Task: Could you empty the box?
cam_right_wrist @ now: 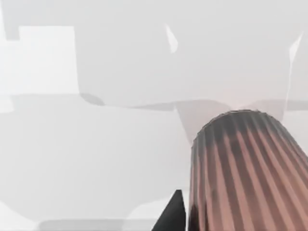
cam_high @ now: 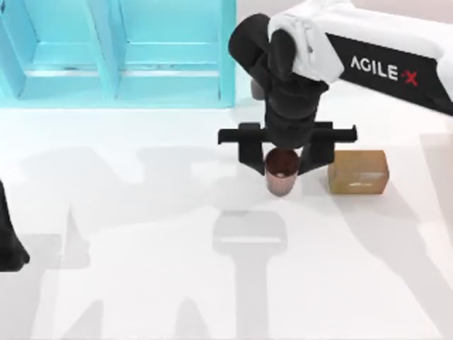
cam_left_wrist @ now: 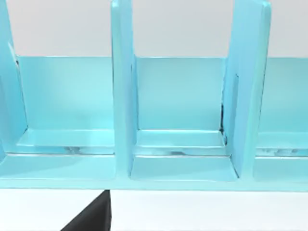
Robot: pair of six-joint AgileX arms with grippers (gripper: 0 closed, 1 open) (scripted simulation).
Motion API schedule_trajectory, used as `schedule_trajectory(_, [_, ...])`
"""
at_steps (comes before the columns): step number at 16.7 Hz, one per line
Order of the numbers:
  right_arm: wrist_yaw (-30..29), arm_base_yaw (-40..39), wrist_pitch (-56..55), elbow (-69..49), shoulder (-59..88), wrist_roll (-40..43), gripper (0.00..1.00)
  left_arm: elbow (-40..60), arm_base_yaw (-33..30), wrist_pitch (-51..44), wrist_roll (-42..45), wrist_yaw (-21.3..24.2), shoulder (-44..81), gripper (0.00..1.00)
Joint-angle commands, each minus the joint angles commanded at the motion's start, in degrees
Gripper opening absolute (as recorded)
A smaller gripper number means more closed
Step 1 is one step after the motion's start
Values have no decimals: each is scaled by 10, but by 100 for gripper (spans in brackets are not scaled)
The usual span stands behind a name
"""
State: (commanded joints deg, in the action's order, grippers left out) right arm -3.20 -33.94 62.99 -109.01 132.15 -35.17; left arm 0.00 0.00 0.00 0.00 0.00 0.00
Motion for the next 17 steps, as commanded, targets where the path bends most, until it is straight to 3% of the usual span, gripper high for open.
schedule_trajectory(11, [0, 0, 0, 0, 0, 0, 98, 0, 0, 0, 0, 0, 0, 100])
schedule_trajectory(17, [0, 0, 0, 0, 0, 0, 100, 0, 0, 0, 0, 0, 0, 100])
